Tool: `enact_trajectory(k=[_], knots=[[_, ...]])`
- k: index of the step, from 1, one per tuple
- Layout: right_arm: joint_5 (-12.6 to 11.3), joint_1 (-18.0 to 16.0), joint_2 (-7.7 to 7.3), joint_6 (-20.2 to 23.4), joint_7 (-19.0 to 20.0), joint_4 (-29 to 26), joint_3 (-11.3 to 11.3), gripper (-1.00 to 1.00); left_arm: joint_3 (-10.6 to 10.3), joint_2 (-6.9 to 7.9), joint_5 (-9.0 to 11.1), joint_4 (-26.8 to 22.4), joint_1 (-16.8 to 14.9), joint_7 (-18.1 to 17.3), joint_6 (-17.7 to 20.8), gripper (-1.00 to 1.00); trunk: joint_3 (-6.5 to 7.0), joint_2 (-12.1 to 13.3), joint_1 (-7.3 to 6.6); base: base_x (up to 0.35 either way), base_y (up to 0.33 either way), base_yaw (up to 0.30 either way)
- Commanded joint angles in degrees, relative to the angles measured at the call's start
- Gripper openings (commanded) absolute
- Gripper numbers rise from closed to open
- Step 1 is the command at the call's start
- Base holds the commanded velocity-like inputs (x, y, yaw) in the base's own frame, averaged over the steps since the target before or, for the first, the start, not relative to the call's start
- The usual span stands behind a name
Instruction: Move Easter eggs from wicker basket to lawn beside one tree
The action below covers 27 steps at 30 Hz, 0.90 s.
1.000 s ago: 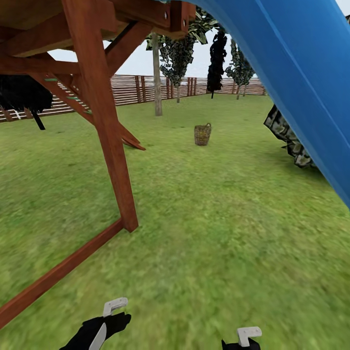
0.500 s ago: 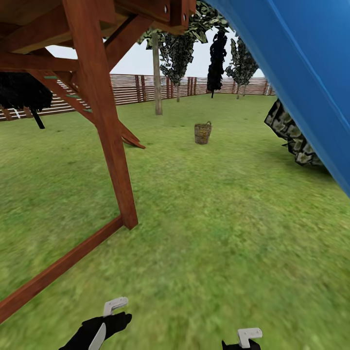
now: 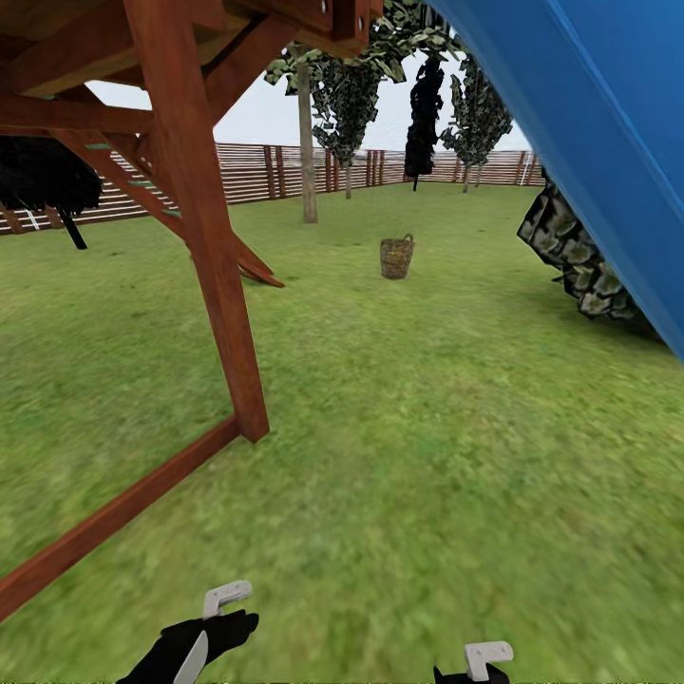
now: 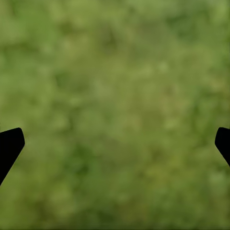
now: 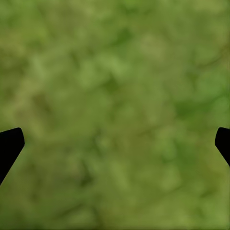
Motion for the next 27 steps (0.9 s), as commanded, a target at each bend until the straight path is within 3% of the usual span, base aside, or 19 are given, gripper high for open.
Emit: enact_trajectory(k=[1, 10, 19, 27], knots=[[0.4, 0.0, 0.00, 0.0, -0.1, 0.0, 0.0, 1.00, 0.4, -0.06, 0.0, -0.1, 0.0, -0.3, 0.4, 1.00, -0.23, -0.4, 0.21, 0.000, 0.000, 0.000], [0.4, 0.0, -0.07, 0.0, -0.1, 0.0, 0.0, 1.00, 0.4, 0.38, 0.0, 0.0, 0.1, -0.4, 0.3, 1.00, -0.23, -0.4, 0.21, 0.000, 0.000, 0.000], [0.4, 0.0, -0.06, -0.1, -0.1, 0.0, 0.0, 1.00, 0.3, 0.41, -0.3, 3.4, 0.2, -0.4, -0.3, 1.00, -0.23, -0.4, 0.21, 0.109, 0.000, 0.000], [0.4, 0.0, -0.03, -2.9, -0.1, 0.0, -0.2, 1.00, 0.4, 0.48, -0.2, 3.5, 0.2, -0.4, -0.4, 1.00, -0.38, -0.4, 0.21, 0.018, 0.000, 0.013]])
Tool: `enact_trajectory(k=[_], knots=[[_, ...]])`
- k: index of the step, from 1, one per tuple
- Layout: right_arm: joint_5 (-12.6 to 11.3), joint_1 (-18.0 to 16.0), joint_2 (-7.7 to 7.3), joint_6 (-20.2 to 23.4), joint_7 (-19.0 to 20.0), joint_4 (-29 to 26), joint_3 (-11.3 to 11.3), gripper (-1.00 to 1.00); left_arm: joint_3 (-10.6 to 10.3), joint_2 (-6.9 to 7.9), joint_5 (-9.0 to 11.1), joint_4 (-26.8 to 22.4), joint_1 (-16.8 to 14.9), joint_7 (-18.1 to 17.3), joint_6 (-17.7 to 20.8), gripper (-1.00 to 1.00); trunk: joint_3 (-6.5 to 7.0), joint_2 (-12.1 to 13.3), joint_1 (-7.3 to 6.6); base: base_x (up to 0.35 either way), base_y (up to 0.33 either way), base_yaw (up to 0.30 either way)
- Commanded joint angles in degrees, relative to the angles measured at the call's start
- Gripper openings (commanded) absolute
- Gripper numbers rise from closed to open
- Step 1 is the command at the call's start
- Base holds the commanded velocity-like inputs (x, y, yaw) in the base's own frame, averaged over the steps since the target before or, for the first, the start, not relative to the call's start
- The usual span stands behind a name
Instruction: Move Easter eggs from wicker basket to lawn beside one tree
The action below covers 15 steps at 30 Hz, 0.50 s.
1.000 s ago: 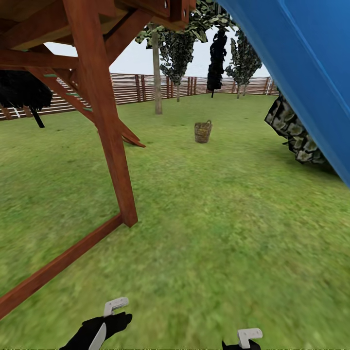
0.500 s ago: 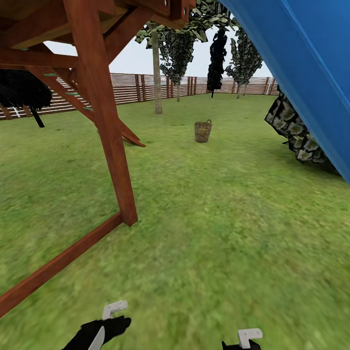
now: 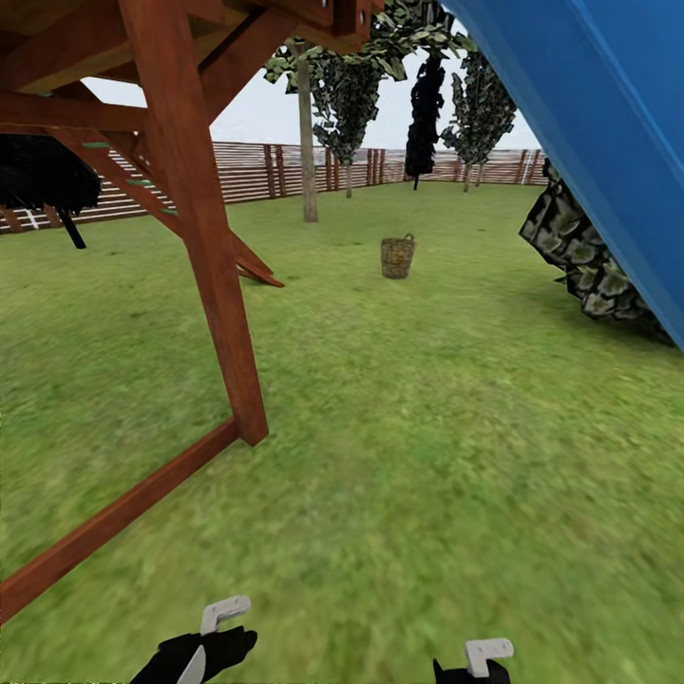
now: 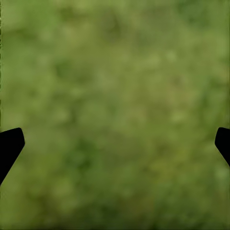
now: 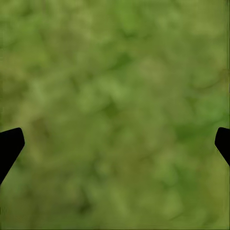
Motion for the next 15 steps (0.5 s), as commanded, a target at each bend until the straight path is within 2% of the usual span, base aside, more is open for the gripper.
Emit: enact_trajectory(k=[1, 15], knots=[[0.3, 0.0, 0.02, -0.4, -0.1, 0.0, 0.0, 1.00, 0.4, -0.06, 0.0, -0.1, 0.0, -0.3, 0.4, 1.00, -0.12, 0.0, -0.01, 0.002, 0.000, 0.062], [0.4, 0.0, -0.04, -0.8, -0.1, 2.4, -0.1, 1.00, 0.4, -0.06, 0.1, 0.0, 0.0, -0.3, 0.4, 1.00, -1.36, 0.0, -0.01, 0.000, 0.000, 0.075]])
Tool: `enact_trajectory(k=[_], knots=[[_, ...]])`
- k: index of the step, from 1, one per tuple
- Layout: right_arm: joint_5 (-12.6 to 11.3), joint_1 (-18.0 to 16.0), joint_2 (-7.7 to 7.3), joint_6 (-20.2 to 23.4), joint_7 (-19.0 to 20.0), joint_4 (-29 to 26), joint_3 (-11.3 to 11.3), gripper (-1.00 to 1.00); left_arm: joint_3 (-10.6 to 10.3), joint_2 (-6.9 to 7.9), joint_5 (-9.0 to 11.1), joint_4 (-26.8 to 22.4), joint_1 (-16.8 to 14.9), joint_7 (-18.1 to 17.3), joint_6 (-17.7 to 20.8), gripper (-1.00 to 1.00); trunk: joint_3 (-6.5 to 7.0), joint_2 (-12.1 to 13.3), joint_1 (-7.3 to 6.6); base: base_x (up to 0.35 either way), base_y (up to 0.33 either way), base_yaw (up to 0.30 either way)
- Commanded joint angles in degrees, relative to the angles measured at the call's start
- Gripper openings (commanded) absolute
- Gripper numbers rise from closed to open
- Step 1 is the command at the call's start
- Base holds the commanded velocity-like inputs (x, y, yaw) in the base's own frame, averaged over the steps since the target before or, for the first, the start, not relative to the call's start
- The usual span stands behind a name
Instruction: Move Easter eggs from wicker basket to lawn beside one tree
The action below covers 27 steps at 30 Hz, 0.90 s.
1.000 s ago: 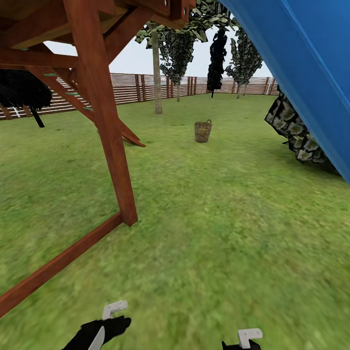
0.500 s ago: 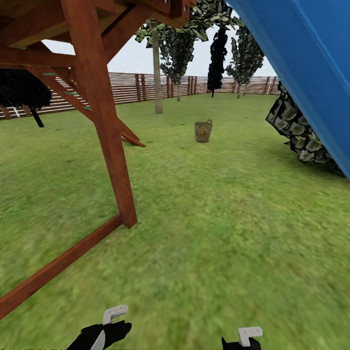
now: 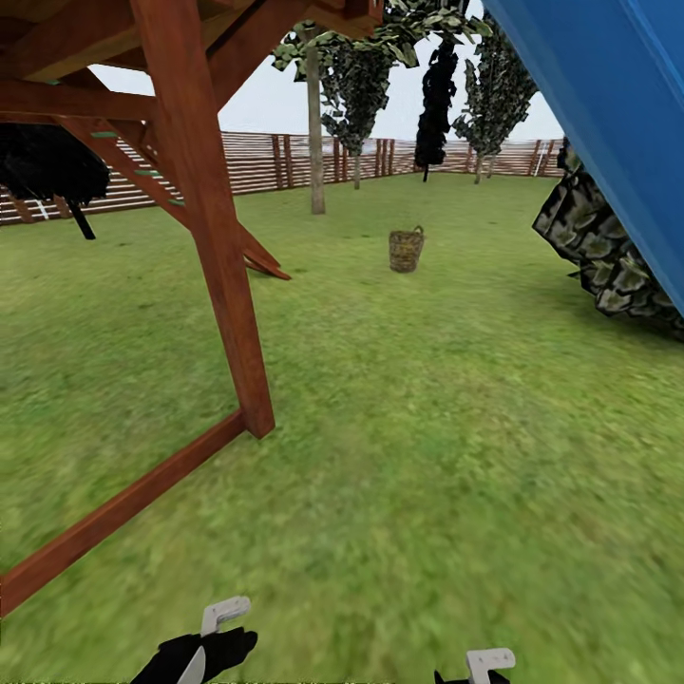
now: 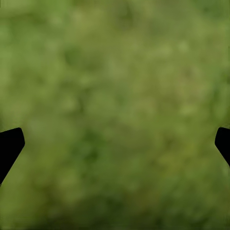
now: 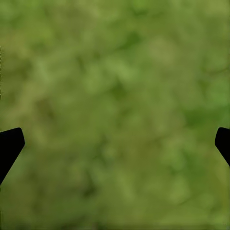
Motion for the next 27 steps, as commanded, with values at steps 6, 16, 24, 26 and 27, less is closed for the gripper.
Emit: enact_trajectory(k=[6, 16, 24, 26, 27], knots=[[0.4, 0.0, 0.00, -0.1, -0.1, 0.0, 0.0, 1.00, 0.4, -0.03, 0.0, 0.5, 0.0, -0.3, 0.4, 1.00, -0.60, 0.0, -0.01, 0.000, 0.000, 0.070], [0.4, 0.0, -0.05, -0.2, -0.1, 0.0, -0.2, 1.00, 0.5, 0.01, 0.0, 0.8, 0.0, -0.3, 0.4, 1.00, -0.95, 0.0, -0.01, 0.000, 0.000, -0.126], [0.4, 0.0, -0.08, -0.2, -0.1, 0.0, -0.2, 1.00, 0.5, 0.02, 0.0, 0.9, 0.0, -0.3, 0.4, 1.00, -0.91, 0.0, -0.01, 0.000, 0.000, -0.293], [0.4, 0.0, -0.04, -0.2, -0.1, 0.0, -0.2, 1.00, 0.5, 0.02, 0.0, 0.9, 0.0, -0.3, 0.4, 1.00, -0.91, 0.0, -0.01, 0.000, 0.000, -0.294], [0.4, 0.0, -0.03, -0.2, -0.1, 0.0, -0.2, 1.00, 0.5, 0.02, 0.0, 0.9, 0.0, -0.3, 0.4, 1.00, -0.93, 0.0, -0.01, 0.000, 0.000, -0.277]])
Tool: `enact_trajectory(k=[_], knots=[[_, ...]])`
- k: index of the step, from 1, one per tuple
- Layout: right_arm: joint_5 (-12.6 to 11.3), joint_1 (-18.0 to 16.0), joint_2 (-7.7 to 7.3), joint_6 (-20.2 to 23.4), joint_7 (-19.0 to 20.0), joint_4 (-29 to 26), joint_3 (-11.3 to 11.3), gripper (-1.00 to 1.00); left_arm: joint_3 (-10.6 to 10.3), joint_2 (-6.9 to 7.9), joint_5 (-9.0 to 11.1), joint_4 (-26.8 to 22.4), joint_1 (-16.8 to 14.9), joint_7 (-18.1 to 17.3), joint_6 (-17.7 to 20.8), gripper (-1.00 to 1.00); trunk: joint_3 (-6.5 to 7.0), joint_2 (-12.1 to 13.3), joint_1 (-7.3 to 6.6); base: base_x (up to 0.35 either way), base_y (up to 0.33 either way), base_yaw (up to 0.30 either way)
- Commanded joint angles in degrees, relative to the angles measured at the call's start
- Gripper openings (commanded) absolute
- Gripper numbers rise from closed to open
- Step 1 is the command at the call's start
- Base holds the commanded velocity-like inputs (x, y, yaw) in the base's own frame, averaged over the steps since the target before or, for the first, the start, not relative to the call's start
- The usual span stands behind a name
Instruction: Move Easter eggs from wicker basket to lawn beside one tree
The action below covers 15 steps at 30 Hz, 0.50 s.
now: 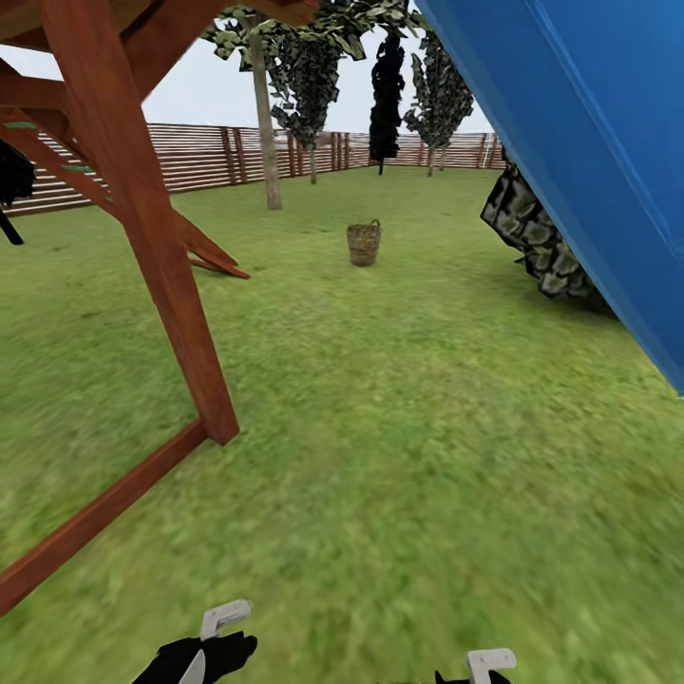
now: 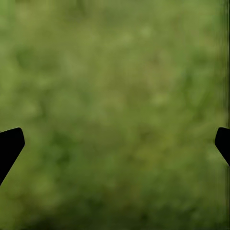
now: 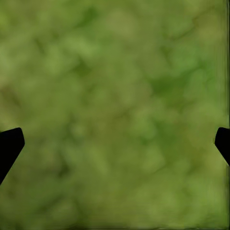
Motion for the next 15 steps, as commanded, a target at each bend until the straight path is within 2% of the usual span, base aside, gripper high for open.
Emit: enact_trajectory(k=[1, 8, 15], knots=[[0.4, 0.0, 0.02, -0.2, -0.1, 0.0, 0.0, 1.00, 0.4, -0.04, 0.1, -0.2, 0.0, -0.2, 0.4, 1.00, -0.09, 0.0, -0.01, 0.000, 0.000, -0.211], [0.4, 0.0, 0.04, -0.2, -0.1, 0.0, 0.0, 1.00, 0.4, -0.04, 0.1, -0.1, 0.0, -0.2, 0.4, 1.00, -0.46, 0.0, -0.01, 0.000, 0.000, -0.066], [0.5, 0.0, 0.08, -1.4, -0.1, 1.4, 0.2, 1.00, 0.4, -0.04, 0.1, -0.1, 0.0, -0.2, 0.4, 1.00, -0.78, 0.0, -0.01, 0.000, 0.000, 0.045]])
